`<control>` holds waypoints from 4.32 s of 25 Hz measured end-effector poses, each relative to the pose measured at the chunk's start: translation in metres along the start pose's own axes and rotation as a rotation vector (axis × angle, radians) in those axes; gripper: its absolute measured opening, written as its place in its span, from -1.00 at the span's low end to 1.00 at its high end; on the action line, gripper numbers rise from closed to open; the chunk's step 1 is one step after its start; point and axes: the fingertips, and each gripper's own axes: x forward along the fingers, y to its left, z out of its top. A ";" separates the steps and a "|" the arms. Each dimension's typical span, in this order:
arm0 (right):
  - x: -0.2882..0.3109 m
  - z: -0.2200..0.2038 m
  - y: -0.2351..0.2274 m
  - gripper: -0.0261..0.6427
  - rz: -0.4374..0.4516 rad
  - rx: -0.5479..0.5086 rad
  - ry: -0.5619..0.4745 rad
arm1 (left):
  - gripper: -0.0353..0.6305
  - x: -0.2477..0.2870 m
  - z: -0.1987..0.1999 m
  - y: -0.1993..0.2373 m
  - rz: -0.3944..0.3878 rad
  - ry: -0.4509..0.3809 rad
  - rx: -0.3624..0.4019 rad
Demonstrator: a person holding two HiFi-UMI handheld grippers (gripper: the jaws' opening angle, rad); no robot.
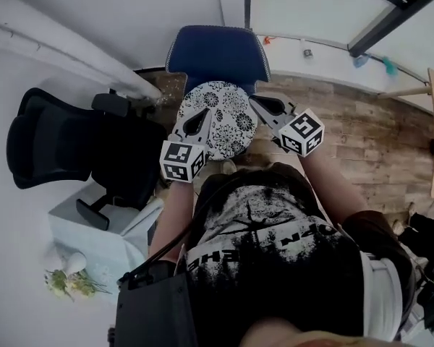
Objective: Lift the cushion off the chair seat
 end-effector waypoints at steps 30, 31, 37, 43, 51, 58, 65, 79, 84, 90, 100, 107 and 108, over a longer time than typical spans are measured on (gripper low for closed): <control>0.024 -0.217 -0.093 -0.77 -0.124 0.200 0.393 | -0.86 0.093 -0.066 -0.005 -0.157 0.148 -0.085; 0.027 -0.228 -0.097 -0.68 -0.120 0.205 0.408 | -0.86 0.100 -0.071 -0.004 -0.158 0.149 -0.088; 0.054 -0.296 -0.122 -0.50 -0.121 0.201 0.505 | -0.86 0.142 -0.108 0.008 -0.165 0.170 -0.099; 0.074 -0.366 -0.150 -0.35 -0.153 0.201 0.601 | -0.86 0.172 -0.151 0.018 -0.145 0.176 -0.170; 0.094 -0.452 -0.168 -0.22 -0.158 0.219 0.766 | -0.86 0.194 -0.190 0.023 -0.134 0.147 -0.242; 0.105 -0.477 -0.174 -0.21 -0.161 0.245 0.774 | -0.86 0.200 -0.217 0.031 -0.104 0.159 -0.292; 0.110 -0.472 -0.169 -0.71 -0.152 0.208 0.776 | -0.86 0.200 -0.216 0.034 -0.089 0.152 -0.300; 0.112 -0.399 -0.155 -0.83 -0.141 0.139 0.621 | -0.86 0.184 -0.185 0.031 -0.060 0.148 -0.258; 0.121 -0.340 -0.136 -0.84 -0.108 0.097 0.548 | -0.86 0.168 -0.150 0.034 -0.070 0.117 -0.278; 0.117 -0.257 -0.122 -0.84 -0.086 0.063 0.448 | -0.86 0.155 -0.097 0.041 -0.057 0.080 -0.239; 0.093 -0.132 -0.117 -0.84 -0.116 0.030 0.285 | -0.86 0.131 -0.019 0.038 -0.077 0.040 -0.139; 0.068 -0.054 -0.121 -0.84 -0.172 -0.013 0.192 | -0.86 0.103 0.030 0.035 -0.064 -0.009 -0.052; 0.063 -0.042 -0.122 -0.84 -0.180 -0.020 0.178 | -0.86 0.100 0.036 0.036 -0.058 -0.020 -0.044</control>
